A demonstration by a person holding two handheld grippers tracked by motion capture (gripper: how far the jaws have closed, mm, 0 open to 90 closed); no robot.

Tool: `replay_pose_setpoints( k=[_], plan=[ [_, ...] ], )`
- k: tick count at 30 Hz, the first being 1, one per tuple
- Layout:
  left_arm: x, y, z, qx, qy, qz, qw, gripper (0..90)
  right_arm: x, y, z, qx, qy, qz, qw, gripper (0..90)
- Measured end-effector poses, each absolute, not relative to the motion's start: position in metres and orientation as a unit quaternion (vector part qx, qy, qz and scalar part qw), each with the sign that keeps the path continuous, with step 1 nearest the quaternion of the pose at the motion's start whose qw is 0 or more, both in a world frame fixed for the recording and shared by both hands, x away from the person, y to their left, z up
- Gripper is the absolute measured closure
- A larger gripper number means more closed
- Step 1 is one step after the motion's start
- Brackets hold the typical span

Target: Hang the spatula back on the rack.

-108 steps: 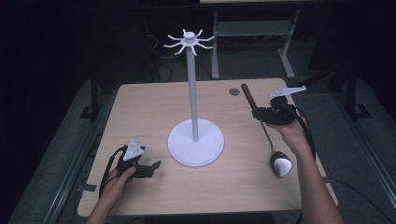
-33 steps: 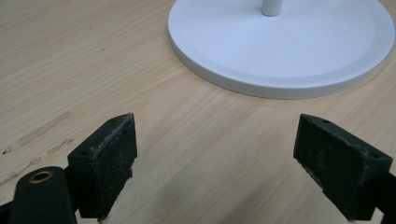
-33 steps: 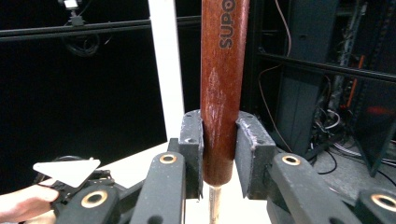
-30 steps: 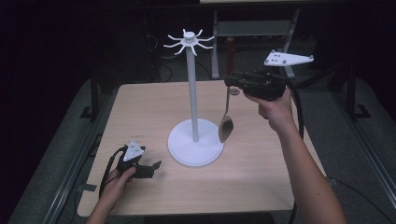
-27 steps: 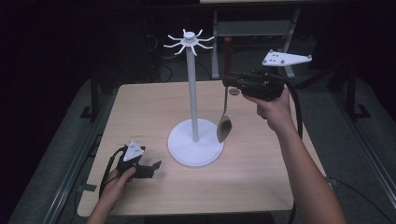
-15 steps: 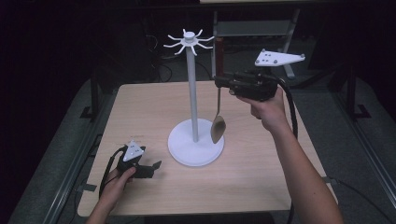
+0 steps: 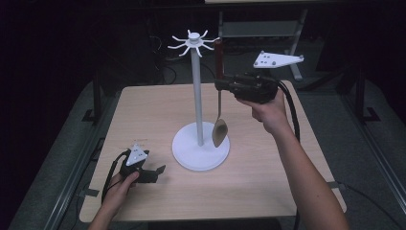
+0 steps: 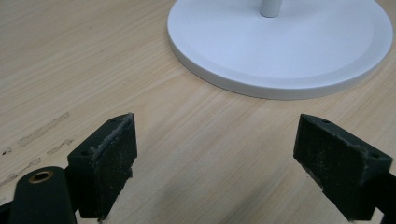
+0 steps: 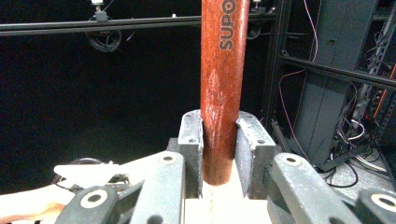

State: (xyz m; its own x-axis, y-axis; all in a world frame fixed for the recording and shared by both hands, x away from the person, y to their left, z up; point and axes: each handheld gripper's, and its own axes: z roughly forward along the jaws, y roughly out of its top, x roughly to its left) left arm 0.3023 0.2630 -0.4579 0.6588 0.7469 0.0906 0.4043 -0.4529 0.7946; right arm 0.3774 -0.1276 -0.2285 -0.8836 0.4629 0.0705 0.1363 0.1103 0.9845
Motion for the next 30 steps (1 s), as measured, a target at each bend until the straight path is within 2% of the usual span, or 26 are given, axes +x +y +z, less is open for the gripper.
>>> replay_pose_setpoints(
  k=[20,30],
  plan=[
    [0.302,0.262,-0.458,0.823,0.348,0.22,0.391,12.8,0.382,-0.112,-0.23,0.207,0.739,0.629,0.126,72.6],
    [0.302,0.262,-0.458,0.824,0.348,0.22,0.388,12.8,0.38,-0.12,-0.231,0.21,0.735,0.634,0.122,59.6]
  ],
)
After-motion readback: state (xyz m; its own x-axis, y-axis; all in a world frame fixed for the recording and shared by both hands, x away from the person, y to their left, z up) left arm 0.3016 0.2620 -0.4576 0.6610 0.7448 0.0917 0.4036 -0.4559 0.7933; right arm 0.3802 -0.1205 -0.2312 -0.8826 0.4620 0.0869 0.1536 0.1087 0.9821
